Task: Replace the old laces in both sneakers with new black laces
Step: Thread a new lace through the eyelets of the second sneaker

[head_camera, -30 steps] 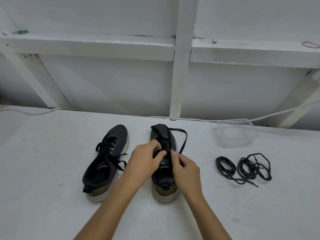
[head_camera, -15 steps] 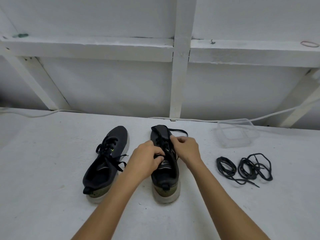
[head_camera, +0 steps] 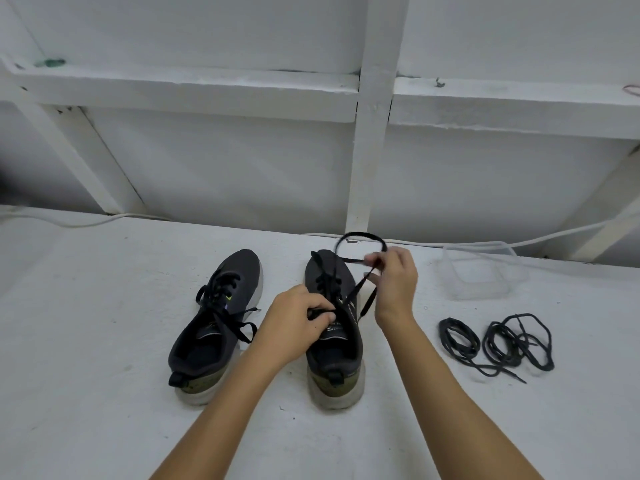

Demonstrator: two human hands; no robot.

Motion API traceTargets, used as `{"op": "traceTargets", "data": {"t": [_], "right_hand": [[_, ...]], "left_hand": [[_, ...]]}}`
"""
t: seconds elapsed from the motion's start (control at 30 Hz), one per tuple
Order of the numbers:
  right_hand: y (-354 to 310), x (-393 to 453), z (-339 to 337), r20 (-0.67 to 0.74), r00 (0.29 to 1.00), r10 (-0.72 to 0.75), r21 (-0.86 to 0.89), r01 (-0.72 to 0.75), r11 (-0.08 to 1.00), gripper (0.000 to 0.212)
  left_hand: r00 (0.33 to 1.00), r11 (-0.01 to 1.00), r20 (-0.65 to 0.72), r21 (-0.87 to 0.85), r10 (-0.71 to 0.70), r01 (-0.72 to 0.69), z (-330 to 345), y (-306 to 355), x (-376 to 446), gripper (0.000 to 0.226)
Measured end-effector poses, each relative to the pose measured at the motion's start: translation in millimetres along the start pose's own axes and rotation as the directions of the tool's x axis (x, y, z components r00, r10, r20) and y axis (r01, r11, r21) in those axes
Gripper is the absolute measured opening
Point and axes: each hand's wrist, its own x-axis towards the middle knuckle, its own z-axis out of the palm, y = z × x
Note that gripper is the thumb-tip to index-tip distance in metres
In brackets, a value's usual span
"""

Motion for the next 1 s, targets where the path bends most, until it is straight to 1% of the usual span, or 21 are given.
{"op": "traceTargets", "data": {"t": [0.07, 0.1, 0.13, 0.2, 0.27, 0.3, 0.37, 0.43, 0.53, 0.6, 0.63, 0.67, 0.7, 0.73, 0.77, 0.8, 0.83, 0.87, 0.9, 0.93, 1.0], "right_hand": [[2.8, -10.5, -16.1, -0.124, 0.988, 0.096, 0.087, -0.085, 0.993, 0.017], [8.9, -13.6, -23.9, -0.163, 0.973, 0.164, 0.066, -0.156, 0.986, 0.016], [16.4, -16.6, -30.7, -0.180, 0.956, 0.231, 0.009, -0.233, 0.972, 0.016], [29.5, -24.0, -40.1, -0.163, 0.937, 0.308, -0.212, -0.338, 0.917, 0.036], [34.3, -42.1, -41.9, -0.137, 0.964, 0.227, -0.406, -0.263, 0.875, 0.056], [32.0, -54.6, -40.2, -0.111, 0.984, 0.140, -0.435, -0.175, 0.883, 0.054], [28.6, -73.6, -36.6, 0.009, 1.000, 0.002, -0.411, 0.002, 0.912, 0.035], [29.1, -83.7, -33.7, 0.173, 0.984, -0.044, -0.425, 0.115, 0.898, 0.016], [28.1, -85.6, -32.2, 0.224, 0.973, -0.060, -0.455, 0.159, 0.876, 0.013], [26.6, -86.9, -33.4, 0.212, 0.975, -0.071, -0.421, 0.157, 0.893, 0.011], [26.0, -88.7, -34.6, 0.202, 0.977, -0.073, -0.398, 0.150, 0.905, 0.009], [25.5, -90.5, -35.5, 0.191, 0.979, -0.071, -0.381, 0.140, 0.914, 0.007], [26.4, -91.6, -36.5, 0.183, 0.981, -0.064, -0.376, 0.130, 0.917, 0.007], [26.8, -92.7, -36.8, 0.177, 0.983, -0.055, -0.378, 0.119, 0.918, 0.008], [26.0, -93.7, -36.3, 0.176, 0.983, -0.048, -0.385, 0.113, 0.916, 0.011], [25.1, -94.4, -35.2, 0.175, 0.984, -0.042, -0.392, 0.109, 0.914, 0.014], [25.0, -94.2, -34.4, 0.174, 0.984, -0.036, -0.395, 0.104, 0.913, 0.016], [24.7, -94.1, -33.6, 0.174, 0.984, -0.035, -0.396, 0.103, 0.913, 0.016], [24.3, -94.1, -32.8, 0.176, 0.984, -0.038, -0.396, 0.106, 0.912, 0.016], [24.4, -94.1, -32.3, 0.177, 0.983, -0.041, -0.396, 0.110, 0.912, 0.016], [25.8, -94.5, -32.4, 0.176, 0.983, -0.045, -0.401, 0.113, 0.909, 0.015]], "left_hand": [[1.000, 1.000, -0.013, -0.026, -0.011, 0.011, -1.2, -0.5, -2.4, 0.015], [1.000, 0.999, -0.021, -0.036, -0.015, 0.014, -1.7, -0.3, -3.3, 0.014], [0.999, 0.999, -0.031, -0.041, -0.012, 0.011, -1.9, -0.3, -4.1, 0.014], [0.998, 0.999, -0.057, -0.043, -0.001, -0.001, -0.9, 0.1, -4.4, 0.014], [0.996, 0.999, -0.086, -0.052, 0.011, -0.016, 1.6, 0.4, -4.2, 0.013], [0.995, 0.998, -0.100, -0.058, 0.018, -0.024, 2.9, 0.5, -4.6, 0.013], [0.991, 0.996, -0.127, -0.068, 0.043, -0.052, 4.3, 0.0, -4.5, 0.011], [0.990, 0.994, -0.131, -0.084, 0.056, -0.068, 3.4, -0.7, -4.1, 0.009], [0.984, 0.989, -0.127, -0.070, 0.122, -0.132, -1.6, -0.7, -6.3, 0.009], [0.962, 0.982, -0.216, -0.054, 0.164, -0.180, -10.1, 6.3, -12.5, 0.011], [0.954, 0.971, -0.283, -0.184, 0.095, -0.151, -16.1, 10.0, -15.1, 0.011], [0.941, 0.896, -0.335, -0.433, -0.056, -0.101, -25.9, 15.3, -16.3, 0.013], [0.917, 0.684, -0.329, -0.724, -0.224, -0.092, -36.7, 18.3, -16.2, 0.017], [0.901, 0.385, -0.260, -0.916, -0.348, -0.115, -49.5, 20.5, -15.7, 0.023], [0.889, 0.165, -0.201, -0.976, -0.412, -0.144, -60.5, 17.7, -15.2, 0.027], [0.877, 0.112, -0.183, -0.983, -0.444, -0.148, -68.9, 13.9, -14.0, 0.029], [0.867, 0.262, -0.217, -0.959, -0.448, -0.105, -73.3, 8.8, -11.8, 0.028], [0.874, 0.550, -0.272, -0.835, -0.402, -0.007, -73.4, 4.2, -11.5, 0.025], [0.902, 0.811, -0.303, -0.579, -0.307, 0.081, -69.1, 2.3, -12.4, 0.019], [0.943, 0.940, -0.266, -0.324, -0.200, 0.108, -61.9, 0.5, -13.9, 0.012], [0.992, 0.995, -0.089, -0.007, -0.095, 0.095, -45.9, 1.7, -16.3, 0.027]]}}
